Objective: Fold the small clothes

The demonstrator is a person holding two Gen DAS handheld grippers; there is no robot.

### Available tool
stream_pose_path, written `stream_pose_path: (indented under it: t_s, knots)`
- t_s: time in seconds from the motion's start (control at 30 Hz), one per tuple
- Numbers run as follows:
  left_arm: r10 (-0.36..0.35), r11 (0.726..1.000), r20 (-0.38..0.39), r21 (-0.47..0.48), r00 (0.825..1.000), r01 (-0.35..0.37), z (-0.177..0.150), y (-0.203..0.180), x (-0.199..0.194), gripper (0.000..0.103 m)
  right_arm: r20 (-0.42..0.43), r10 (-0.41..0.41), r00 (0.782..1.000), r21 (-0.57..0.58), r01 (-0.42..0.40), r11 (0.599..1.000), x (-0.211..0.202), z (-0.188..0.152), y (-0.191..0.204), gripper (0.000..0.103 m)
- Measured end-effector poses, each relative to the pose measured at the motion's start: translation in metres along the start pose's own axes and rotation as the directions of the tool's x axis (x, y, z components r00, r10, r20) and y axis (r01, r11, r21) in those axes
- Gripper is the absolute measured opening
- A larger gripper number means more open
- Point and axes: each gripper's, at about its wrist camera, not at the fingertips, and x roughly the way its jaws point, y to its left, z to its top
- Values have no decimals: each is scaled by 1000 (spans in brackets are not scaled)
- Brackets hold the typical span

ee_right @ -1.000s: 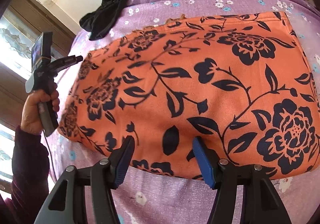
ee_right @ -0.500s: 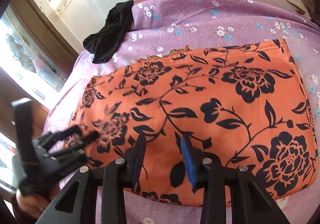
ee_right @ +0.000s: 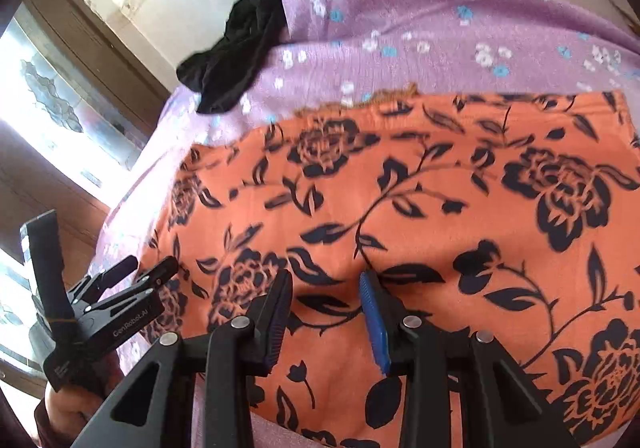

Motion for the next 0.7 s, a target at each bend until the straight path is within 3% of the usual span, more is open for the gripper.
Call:
stream_pose_path:
  t_s: [0.07, 0.13, 0.27, 0.33, 0.4, 0.47, 0.57, 0.67, 0.7]
  knots:
    - [35, 999, 21, 18, 999, -36, 5, -1, -3, 81, 5, 2, 1000, -12, -2, 1000, 5, -1, -3, 37]
    - [25, 1000, 34, -18, 999, -24, 10, 4, -4, 81, -6, -15, 1000, 13, 15, 1000, -4, 5, -7, 37]
    - [28, 999, 144, -24, 989, -25, 19, 3, -21, 81, 100, -153, 983, 94, 144, 985, -36, 16, -46, 37]
    - [14, 999, 112, 36, 994, -18, 20, -7, -15, 81, 42, -210, 977, 210, 197, 958, -35, 17, -86, 35]
    - [7, 997, 33, 71, 999, -9, 17, -14, 3, 82, 15, -127, 992, 296, 117, 948, -37, 16, -114, 29]
    - [-12, 999, 47, 39, 999, 10, 20, -9, 1, 83, 34, -130, 991, 354, 110, 929, -57, 18, -124, 30]
    - [-65, 997, 25, -35, 998, 66, 26, 4, 2, 83, 106, -240, 965, 346, 191, 919, -83, 20, -131, 33]
    - [-85, 994, -14, -67, 996, 84, 23, 9, 13, 85, -4, -166, 986, 412, 153, 898, -65, 13, -155, 33]
    - [-84, 994, -12, -66, 996, 83, 22, 9, 13, 86, 14, -165, 986, 409, 145, 901, -68, 13, -157, 32]
